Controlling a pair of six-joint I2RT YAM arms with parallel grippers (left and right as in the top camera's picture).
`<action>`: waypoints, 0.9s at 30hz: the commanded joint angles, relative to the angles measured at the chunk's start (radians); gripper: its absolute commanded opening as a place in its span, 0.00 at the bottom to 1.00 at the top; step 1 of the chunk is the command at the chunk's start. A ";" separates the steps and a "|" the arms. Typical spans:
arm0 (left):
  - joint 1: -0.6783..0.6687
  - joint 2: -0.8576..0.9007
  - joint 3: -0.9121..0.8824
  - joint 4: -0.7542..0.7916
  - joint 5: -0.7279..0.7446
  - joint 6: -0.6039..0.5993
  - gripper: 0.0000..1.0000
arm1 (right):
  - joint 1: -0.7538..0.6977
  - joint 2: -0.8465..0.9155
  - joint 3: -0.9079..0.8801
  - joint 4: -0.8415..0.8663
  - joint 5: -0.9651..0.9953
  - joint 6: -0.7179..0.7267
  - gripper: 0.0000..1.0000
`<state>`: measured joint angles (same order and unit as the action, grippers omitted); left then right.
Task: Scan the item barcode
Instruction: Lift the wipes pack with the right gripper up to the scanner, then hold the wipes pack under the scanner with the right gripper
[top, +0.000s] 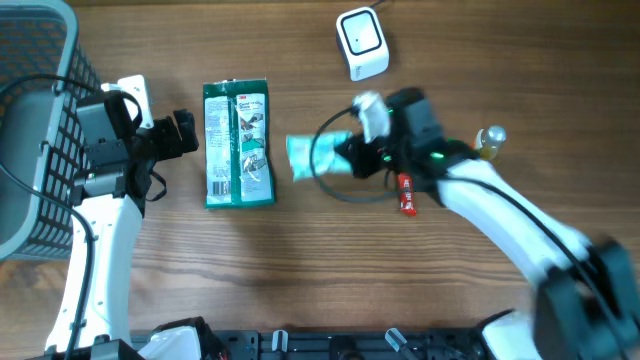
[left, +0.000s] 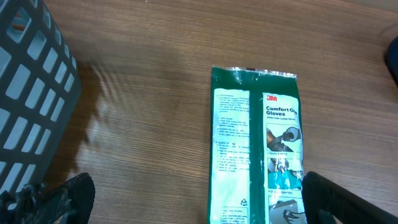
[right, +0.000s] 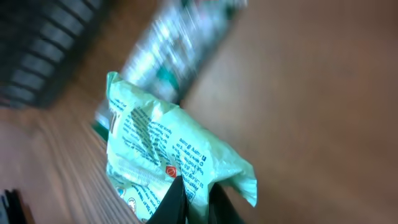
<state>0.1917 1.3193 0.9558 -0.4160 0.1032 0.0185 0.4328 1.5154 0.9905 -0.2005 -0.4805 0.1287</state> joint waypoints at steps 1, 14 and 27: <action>0.005 0.003 0.008 0.003 0.004 0.008 1.00 | -0.008 -0.181 0.012 0.008 0.083 -0.193 0.04; 0.005 0.003 0.008 0.002 0.004 0.008 1.00 | -0.007 -0.002 0.337 -0.005 0.660 -0.630 0.04; 0.005 0.003 0.008 0.002 0.004 0.008 1.00 | 0.023 0.475 0.337 0.754 1.057 -1.204 0.04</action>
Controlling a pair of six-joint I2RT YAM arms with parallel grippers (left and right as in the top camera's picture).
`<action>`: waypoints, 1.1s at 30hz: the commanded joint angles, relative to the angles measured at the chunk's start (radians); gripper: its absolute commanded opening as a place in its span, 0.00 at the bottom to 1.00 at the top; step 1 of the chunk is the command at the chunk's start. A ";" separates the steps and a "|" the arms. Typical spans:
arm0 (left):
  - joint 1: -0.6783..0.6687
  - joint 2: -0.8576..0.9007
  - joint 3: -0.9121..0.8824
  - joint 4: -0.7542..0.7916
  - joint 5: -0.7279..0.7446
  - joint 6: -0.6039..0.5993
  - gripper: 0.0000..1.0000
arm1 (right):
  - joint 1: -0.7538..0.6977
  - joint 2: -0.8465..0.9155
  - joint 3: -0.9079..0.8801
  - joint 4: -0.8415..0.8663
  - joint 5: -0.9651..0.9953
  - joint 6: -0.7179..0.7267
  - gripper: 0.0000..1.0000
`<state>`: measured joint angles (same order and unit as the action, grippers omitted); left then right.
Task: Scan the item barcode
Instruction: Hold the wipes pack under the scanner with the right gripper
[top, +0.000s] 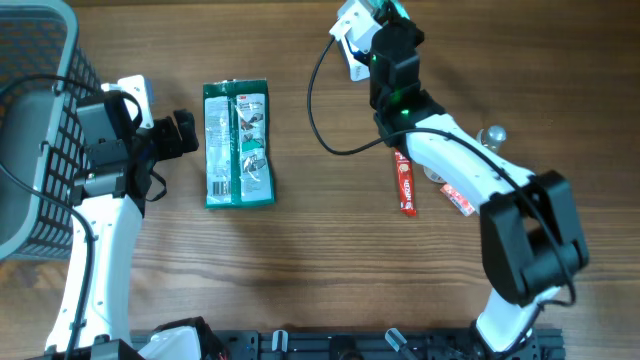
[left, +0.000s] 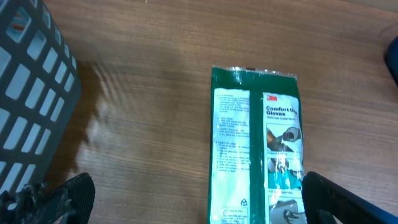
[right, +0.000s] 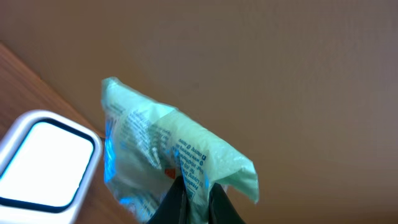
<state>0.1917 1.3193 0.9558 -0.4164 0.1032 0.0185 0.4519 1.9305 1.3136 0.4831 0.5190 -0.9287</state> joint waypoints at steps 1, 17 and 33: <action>0.005 0.003 0.008 0.003 0.004 0.008 1.00 | 0.003 0.080 0.014 0.116 0.057 -0.161 0.04; 0.005 0.003 0.008 0.003 0.004 0.008 1.00 | -0.008 0.280 0.161 0.151 0.050 -0.352 0.04; 0.005 0.003 0.008 0.003 0.004 0.008 1.00 | 0.039 0.306 0.161 -0.040 0.042 -0.351 0.04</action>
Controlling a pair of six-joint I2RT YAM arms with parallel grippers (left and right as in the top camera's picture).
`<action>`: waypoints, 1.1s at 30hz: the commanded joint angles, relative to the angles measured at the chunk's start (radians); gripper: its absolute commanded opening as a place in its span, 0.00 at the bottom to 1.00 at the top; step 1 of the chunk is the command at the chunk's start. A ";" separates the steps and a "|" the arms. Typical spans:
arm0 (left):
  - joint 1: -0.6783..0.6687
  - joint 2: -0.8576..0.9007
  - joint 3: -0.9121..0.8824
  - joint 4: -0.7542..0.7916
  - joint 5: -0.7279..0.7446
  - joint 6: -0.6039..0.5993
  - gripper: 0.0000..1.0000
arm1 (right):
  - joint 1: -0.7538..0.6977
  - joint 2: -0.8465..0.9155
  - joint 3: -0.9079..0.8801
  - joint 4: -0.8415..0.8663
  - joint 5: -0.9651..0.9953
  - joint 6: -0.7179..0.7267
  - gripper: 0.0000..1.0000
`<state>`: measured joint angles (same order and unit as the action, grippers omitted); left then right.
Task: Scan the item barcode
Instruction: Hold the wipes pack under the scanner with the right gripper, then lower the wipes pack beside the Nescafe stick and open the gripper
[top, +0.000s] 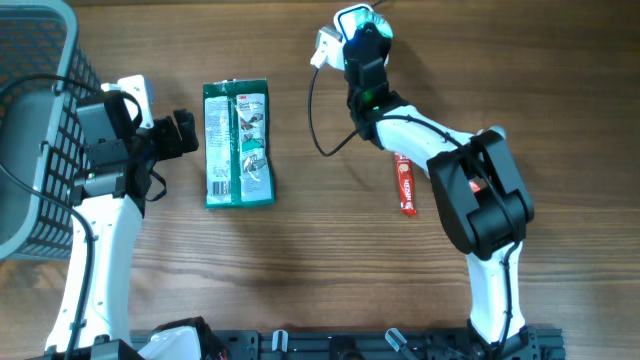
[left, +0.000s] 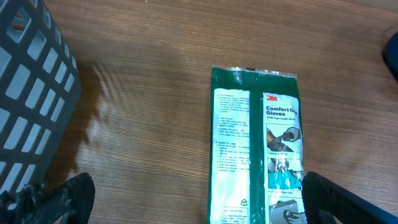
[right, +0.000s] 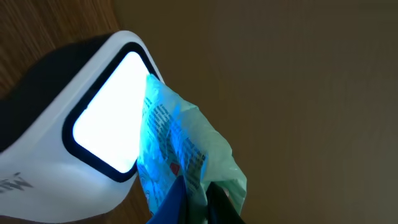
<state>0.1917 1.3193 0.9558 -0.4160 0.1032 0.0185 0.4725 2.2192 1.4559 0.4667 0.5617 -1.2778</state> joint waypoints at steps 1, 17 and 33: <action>0.005 0.003 0.008 0.002 0.004 0.008 1.00 | 0.019 0.017 0.019 -0.050 -0.001 -0.002 0.04; 0.005 0.003 0.008 0.003 0.004 0.008 1.00 | 0.019 -0.377 0.019 -0.506 -0.153 0.464 0.04; 0.005 0.003 0.008 0.002 0.004 0.008 1.00 | 0.018 -0.412 -0.054 -1.394 -0.724 0.811 0.04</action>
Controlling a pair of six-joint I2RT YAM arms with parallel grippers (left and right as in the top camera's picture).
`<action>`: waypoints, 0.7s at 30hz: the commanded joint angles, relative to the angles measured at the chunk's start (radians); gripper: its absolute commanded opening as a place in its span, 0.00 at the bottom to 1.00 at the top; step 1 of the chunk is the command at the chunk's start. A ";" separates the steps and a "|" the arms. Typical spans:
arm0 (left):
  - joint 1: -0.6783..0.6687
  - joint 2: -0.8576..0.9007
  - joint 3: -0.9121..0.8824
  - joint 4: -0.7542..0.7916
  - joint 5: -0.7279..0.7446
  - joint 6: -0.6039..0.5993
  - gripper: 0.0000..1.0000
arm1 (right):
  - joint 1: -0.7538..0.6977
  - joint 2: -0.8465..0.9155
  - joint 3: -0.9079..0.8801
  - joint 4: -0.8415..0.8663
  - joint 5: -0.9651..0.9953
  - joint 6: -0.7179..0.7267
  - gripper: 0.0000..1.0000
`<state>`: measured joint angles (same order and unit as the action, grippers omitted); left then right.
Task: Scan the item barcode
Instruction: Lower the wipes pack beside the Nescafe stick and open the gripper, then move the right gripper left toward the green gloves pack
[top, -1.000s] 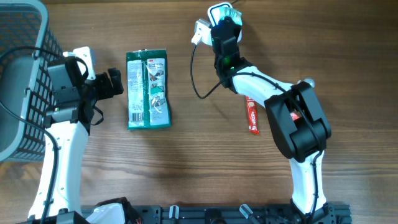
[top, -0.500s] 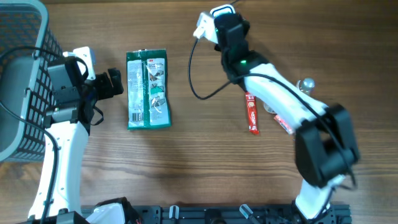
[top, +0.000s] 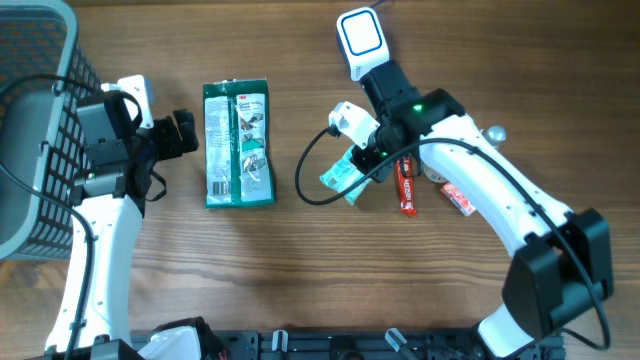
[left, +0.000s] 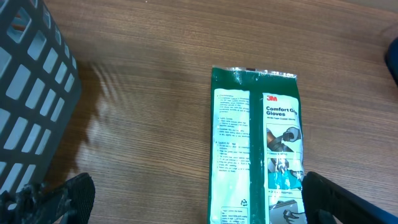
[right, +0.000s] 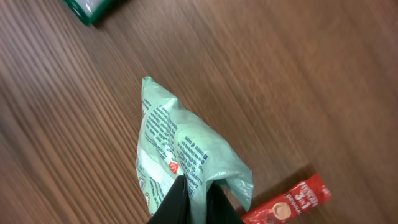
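Observation:
My right gripper is shut on a pale green printed packet, which hangs over the wood in the middle of the table. The white barcode scanner stands at the back, well behind the packet. My left gripper is open at the near end of a green 3M gloves pack that lies flat on the table; its fingertips straddle the pack's lower end without touching it.
A dark mesh basket fills the far left. A red Nescafe sachet lies just right of the held packet, with another small red sachet and a small bottle further right.
My right gripper has carried the green packet from the scanner's face back toward the middle of the table, beside the red sachet. The left arm has not moved.
My right gripper held the green packet over the table's middle, then lifted it near the scanner, then pressed it against the lit scanner window. Now the packet is back over the table centre, still gripped. The left gripper stayed open at the gloves pack throughout.

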<state>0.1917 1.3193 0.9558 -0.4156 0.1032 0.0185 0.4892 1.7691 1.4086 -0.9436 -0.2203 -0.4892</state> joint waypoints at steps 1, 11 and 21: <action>0.005 0.003 0.008 0.002 0.004 0.008 1.00 | 0.002 0.047 -0.006 0.020 0.071 0.027 0.04; 0.005 0.003 0.008 0.002 0.004 0.008 1.00 | 0.003 0.086 -0.006 0.218 0.063 0.372 0.62; 0.005 0.003 0.008 0.002 0.004 0.008 1.00 | 0.056 0.100 -0.134 0.473 0.107 1.382 0.04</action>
<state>0.1917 1.3193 0.9558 -0.4160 0.1032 0.0185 0.5037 1.8347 1.3453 -0.5327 -0.1547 0.6289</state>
